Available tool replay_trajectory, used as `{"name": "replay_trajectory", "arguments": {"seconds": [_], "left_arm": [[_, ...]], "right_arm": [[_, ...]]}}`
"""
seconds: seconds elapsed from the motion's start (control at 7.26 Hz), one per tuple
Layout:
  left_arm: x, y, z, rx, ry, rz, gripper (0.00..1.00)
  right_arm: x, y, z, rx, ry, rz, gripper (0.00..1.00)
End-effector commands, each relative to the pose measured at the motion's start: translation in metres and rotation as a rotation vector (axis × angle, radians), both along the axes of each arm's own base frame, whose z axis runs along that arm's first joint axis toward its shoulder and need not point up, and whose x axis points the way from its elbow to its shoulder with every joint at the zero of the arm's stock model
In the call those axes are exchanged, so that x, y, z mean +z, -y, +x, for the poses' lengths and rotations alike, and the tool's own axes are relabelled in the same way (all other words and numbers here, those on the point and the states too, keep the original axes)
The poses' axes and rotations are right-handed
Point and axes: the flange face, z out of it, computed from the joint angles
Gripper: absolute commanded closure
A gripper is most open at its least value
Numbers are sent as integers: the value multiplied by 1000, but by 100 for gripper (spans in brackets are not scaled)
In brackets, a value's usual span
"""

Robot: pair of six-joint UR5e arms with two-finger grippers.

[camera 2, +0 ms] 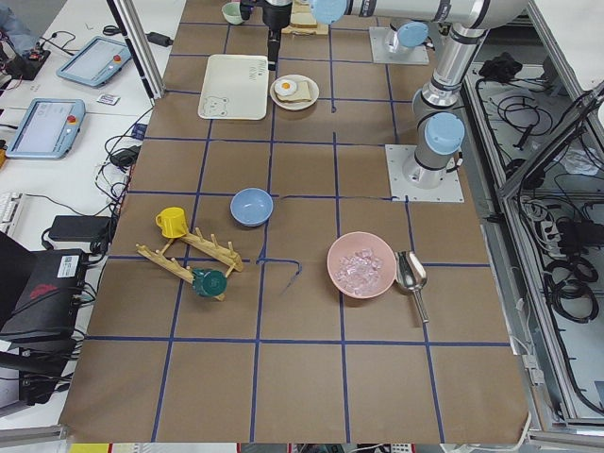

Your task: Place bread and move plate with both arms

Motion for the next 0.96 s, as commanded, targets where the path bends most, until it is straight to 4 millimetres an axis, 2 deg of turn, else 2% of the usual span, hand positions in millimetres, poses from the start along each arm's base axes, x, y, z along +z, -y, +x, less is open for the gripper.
{"name": "replay_trajectory", "arguments": {"seconds": [0.0, 0.83], "left_arm": [[0, -1, 0, 0, -1, 6, 0], [0, -1, -1, -1, -9, 4, 0]], "right_arm": [[0, 0, 0, 0, -1, 0, 0], [-1, 0, 0, -3, 0, 0, 0]]}}
